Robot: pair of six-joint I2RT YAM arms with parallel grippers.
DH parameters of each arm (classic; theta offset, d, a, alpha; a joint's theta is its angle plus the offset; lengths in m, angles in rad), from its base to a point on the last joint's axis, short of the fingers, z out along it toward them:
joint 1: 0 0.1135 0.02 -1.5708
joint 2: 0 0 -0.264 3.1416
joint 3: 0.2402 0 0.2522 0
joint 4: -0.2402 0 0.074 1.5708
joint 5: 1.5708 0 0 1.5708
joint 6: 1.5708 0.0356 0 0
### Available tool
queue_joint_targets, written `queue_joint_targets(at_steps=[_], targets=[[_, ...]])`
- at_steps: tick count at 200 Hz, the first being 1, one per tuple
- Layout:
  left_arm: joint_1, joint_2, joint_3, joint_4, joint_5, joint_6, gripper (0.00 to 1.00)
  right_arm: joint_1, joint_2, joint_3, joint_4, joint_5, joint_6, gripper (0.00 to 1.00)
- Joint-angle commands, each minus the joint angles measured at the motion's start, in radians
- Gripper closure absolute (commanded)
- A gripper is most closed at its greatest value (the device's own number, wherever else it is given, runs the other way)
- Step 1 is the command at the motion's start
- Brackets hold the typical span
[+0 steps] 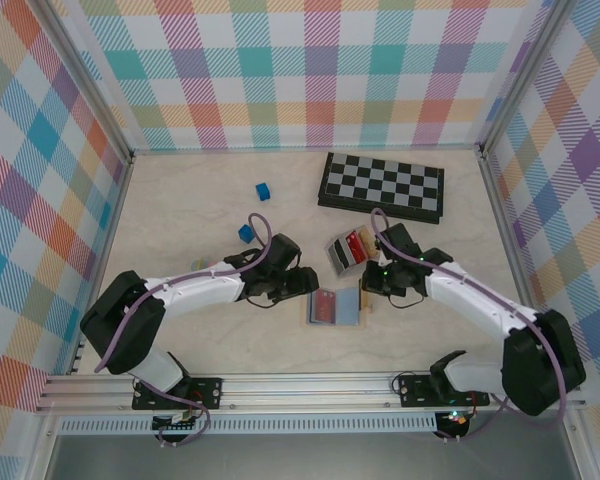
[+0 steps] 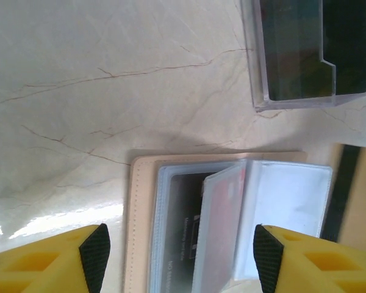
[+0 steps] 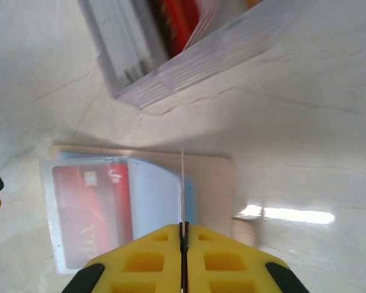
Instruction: Put the credit cards into the card holder
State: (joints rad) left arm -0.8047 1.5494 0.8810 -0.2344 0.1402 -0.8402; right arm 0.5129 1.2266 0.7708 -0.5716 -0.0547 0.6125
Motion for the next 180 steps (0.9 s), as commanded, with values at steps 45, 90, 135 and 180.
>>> queue_joint_targets(at_steps=[45,90,135,180], targets=[[-0.013,0.050,-0.009,0.085,0.119,0.023,0.35,-0.001,-0.036,-0.091,0.229,-0.284,0.079,0.92],[-0.014,0.122,-0.014,0.090,0.154,0.036,0.40,0.003,0.090,-0.160,0.396,-0.381,0.121,0.93],[-0.013,0.157,-0.026,0.073,0.134,0.050,0.52,0.003,0.157,-0.189,0.470,-0.403,0.132,0.92],[-0.014,0.199,-0.026,0.073,0.139,0.052,0.63,0.004,0.206,-0.194,0.457,-0.369,0.119,0.94]])
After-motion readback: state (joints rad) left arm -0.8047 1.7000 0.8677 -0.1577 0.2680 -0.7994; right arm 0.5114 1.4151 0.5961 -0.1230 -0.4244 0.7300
